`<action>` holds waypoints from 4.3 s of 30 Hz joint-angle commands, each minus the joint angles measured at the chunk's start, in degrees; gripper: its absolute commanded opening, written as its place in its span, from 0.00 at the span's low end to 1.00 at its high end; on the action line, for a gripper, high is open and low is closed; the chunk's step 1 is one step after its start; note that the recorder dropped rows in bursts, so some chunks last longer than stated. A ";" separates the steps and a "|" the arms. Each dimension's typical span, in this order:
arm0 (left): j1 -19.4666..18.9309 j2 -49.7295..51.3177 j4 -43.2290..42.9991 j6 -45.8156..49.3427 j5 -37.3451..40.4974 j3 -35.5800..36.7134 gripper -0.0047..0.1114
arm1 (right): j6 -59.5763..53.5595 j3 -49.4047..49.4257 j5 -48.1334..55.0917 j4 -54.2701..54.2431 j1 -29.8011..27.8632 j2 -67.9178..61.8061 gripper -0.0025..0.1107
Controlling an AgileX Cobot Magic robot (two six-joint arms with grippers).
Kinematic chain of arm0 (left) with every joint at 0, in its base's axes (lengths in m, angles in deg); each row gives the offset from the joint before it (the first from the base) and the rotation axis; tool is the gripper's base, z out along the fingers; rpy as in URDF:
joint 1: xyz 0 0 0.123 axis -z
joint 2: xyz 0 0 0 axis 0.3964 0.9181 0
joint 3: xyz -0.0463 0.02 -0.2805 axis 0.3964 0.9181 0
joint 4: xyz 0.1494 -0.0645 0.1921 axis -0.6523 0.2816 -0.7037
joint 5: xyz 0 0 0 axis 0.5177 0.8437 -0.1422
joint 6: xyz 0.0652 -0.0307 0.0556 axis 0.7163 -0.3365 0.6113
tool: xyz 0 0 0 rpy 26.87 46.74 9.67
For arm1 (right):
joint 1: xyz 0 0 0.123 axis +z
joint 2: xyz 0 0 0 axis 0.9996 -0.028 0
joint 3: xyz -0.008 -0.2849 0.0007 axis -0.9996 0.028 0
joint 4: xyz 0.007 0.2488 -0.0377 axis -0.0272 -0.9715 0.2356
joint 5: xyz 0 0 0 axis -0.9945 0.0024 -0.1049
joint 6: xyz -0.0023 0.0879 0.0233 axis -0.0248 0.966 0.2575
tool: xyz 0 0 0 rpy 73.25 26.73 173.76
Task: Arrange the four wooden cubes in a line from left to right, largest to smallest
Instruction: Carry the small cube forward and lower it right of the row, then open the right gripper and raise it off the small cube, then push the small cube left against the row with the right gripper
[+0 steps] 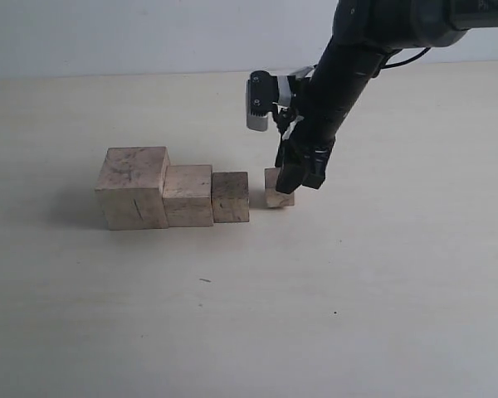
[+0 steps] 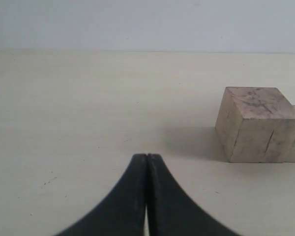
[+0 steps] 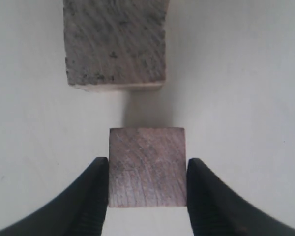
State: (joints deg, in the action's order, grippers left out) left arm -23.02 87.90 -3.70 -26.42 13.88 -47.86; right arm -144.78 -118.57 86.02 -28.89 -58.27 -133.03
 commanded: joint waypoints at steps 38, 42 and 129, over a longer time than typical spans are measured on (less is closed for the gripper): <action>0.26 -0.31 -0.03 0.05 -0.66 0.00 0.04 | 16.71 -0.03 1.18 4.67 -0.08 5.38 0.55; 0.26 -0.31 -0.03 0.05 -0.66 0.00 0.04 | 31.36 -0.03 0.96 16.44 -0.08 5.17 0.55; 0.26 -0.31 -0.03 0.05 -0.66 0.00 0.04 | 43.39 -0.03 -4.36 9.15 -0.08 -2.44 0.55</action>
State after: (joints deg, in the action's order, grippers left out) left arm -23.02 87.90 -3.70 -26.42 13.88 -47.86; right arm -101.68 -118.57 82.20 -19.12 -58.27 -135.14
